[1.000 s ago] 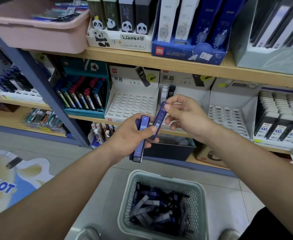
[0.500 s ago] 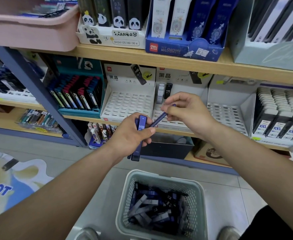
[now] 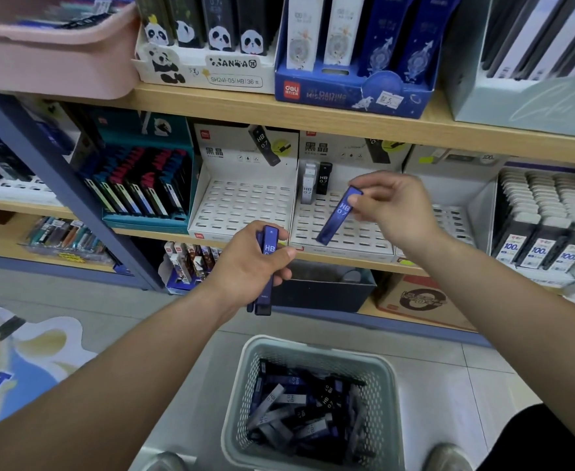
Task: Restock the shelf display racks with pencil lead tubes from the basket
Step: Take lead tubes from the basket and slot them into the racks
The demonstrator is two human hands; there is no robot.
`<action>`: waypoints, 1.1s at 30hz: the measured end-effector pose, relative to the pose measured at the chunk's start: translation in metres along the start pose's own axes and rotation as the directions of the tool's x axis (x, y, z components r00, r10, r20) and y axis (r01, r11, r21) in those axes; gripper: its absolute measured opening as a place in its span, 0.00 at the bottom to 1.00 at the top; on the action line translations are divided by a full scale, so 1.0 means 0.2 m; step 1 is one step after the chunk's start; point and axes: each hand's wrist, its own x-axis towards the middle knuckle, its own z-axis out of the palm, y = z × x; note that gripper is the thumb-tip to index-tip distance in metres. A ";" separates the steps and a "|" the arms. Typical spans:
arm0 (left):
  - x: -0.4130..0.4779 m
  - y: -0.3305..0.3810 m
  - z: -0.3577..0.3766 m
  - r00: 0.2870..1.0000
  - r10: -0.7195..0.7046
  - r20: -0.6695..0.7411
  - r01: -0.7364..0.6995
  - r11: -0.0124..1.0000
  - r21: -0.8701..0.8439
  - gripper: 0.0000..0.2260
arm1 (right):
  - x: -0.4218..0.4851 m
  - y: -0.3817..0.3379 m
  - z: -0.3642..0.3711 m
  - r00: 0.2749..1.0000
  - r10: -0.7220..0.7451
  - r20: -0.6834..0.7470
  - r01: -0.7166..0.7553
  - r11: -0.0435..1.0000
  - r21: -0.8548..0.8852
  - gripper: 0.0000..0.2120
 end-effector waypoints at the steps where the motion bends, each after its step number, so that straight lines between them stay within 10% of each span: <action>1: 0.00 0.00 0.00 1.000 -0.005 0.006 0.005 1.000 -0.010 0.07 | 0.04 0.03 -0.02 0.997 -0.049 -0.057 0.043 0.995 -0.094 0.09; 26: 0.02 0.01 -0.04 0.999 -0.041 0.000 0.040 0.996 -0.083 0.05 | 0.35 0.16 0.04 0.912 -0.409 0.020 0.333 0.714 -0.616 0.11; 33: 0.02 0.01 -0.04 0.998 -0.057 0.009 0.058 0.986 -0.156 0.09 | 0.38 0.19 0.11 0.949 -0.294 0.116 0.288 0.648 -0.705 0.16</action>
